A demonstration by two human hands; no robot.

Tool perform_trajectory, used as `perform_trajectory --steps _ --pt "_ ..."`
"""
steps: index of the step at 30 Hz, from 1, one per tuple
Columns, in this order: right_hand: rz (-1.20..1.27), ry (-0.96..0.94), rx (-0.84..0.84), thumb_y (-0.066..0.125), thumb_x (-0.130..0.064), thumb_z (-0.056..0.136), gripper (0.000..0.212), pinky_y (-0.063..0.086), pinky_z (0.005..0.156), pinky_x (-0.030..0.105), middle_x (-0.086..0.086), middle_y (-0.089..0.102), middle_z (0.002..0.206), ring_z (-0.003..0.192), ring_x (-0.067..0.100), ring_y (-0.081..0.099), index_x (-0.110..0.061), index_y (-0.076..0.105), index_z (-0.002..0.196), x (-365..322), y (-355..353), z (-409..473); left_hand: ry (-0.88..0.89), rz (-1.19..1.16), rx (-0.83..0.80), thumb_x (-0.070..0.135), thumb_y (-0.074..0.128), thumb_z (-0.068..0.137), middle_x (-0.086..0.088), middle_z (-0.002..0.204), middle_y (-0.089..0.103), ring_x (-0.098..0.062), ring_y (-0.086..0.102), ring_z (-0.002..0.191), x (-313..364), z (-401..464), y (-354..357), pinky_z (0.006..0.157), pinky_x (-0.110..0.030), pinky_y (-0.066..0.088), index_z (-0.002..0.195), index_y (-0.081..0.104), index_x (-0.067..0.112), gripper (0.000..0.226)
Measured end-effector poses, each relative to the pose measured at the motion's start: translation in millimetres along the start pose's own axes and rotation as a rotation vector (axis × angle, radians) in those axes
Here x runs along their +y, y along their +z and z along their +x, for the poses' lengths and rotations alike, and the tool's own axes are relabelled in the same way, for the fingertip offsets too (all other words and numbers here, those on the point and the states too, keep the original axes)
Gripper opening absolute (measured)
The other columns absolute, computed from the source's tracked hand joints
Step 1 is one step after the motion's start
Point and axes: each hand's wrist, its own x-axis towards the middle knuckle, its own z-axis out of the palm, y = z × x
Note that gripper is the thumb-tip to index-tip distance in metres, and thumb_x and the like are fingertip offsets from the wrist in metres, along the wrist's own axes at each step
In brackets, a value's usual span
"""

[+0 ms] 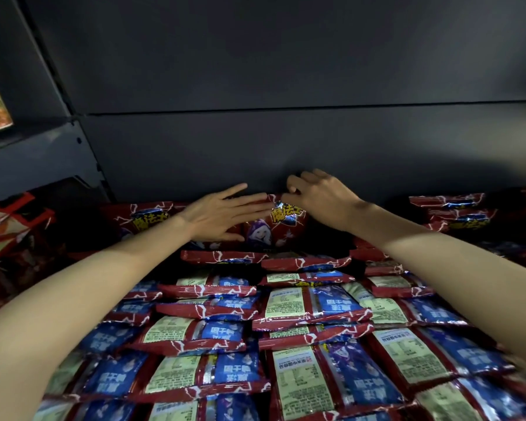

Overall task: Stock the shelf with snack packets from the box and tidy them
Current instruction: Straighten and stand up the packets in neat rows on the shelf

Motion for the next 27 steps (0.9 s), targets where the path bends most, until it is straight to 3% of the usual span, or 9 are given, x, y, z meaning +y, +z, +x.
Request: perform_trajectory --steps 3,8,11,15,18,21,24,27 --pt "-0.035 -0.039 -0.017 0.077 0.003 0.060 0.042 0.051 0.065 0.033 0.009 0.064 0.095 0.070 0.027 0.061 -0.023 0.074 0.094 10 2 -12 0.007 0.006 -0.017 0.059 0.004 0.093 0.002 0.156 -0.017 -0.016 -0.013 0.144 -2 1 1 0.117 -0.041 -0.009 0.150 -0.008 0.017 0.072" --pt "0.052 -0.010 -0.029 0.072 -0.003 0.069 0.046 0.047 0.068 0.035 0.007 0.060 0.097 0.083 0.027 0.057 -0.031 0.072 0.105 14 3 -17 -0.015 -0.100 -0.058 0.057 0.010 0.094 0.004 0.157 -0.002 -0.014 -0.007 0.145 -4 1 -5 0.117 -0.041 -0.005 0.150 0.002 0.018 0.069" --pt "0.128 0.036 -0.009 0.072 -0.011 0.073 0.031 0.046 0.073 0.036 0.005 0.059 0.105 0.093 0.025 0.056 -0.028 0.073 0.100 19 -11 -25 -0.073 -0.249 0.009 0.050 0.021 0.095 0.002 0.153 0.025 -0.015 0.017 0.143 0 5 -19 0.116 -0.042 0.007 0.146 0.029 0.018 0.061" --pt "0.426 0.172 0.000 0.062 -0.017 0.089 0.021 0.043 0.089 0.037 0.001 0.063 0.110 0.104 0.021 0.053 -0.022 0.069 0.108 36 -44 -57 -0.071 -0.314 0.201 0.025 0.034 0.089 -0.002 0.124 0.062 -0.021 0.054 0.119 6 20 -43 0.107 -0.039 0.026 0.116 0.066 0.015 0.043" --pt "0.640 0.288 -0.097 0.056 -0.036 0.089 0.024 0.047 0.089 0.031 -0.013 0.067 0.101 0.098 0.007 0.057 -0.026 0.066 0.108 48 -70 -90 -0.054 -0.383 0.275 0.019 0.035 0.089 0.000 0.107 0.068 -0.021 0.060 0.101 9 38 -62 0.095 -0.036 0.040 0.110 0.069 0.015 0.039" --pt "0.783 0.392 -0.338 0.060 -0.052 0.079 0.030 0.045 0.090 0.024 -0.023 0.060 0.103 0.097 -0.004 0.056 -0.039 0.058 0.106 57 -87 -125 -0.132 -0.539 0.324 0.030 0.040 0.092 0.002 0.100 0.070 -0.018 0.063 0.091 16 62 -84 0.081 -0.033 0.050 0.113 0.067 0.017 0.036" --pt "0.581 0.368 -0.595 0.064 -0.052 0.080 0.035 0.044 0.088 0.029 -0.020 0.050 0.112 0.100 0.005 0.051 -0.045 0.045 0.109 63 -83 -146 -0.277 -0.847 0.228 0.051 0.055 0.087 0.011 0.111 0.064 -0.010 0.060 0.097 31 88 -110 0.084 -0.030 0.050 0.123 0.058 0.028 0.043" --pt "0.529 0.373 -0.562 0.056 -0.044 0.090 0.025 0.045 0.081 0.032 -0.008 0.057 0.115 0.095 0.016 0.057 -0.036 0.046 0.111 70 -65 -150 -0.317 -1.057 0.059 0.061 0.063 0.076 0.018 0.120 0.056 -0.003 0.055 0.100 46 113 -134 0.084 -0.027 0.047 0.125 0.049 0.033 0.058"
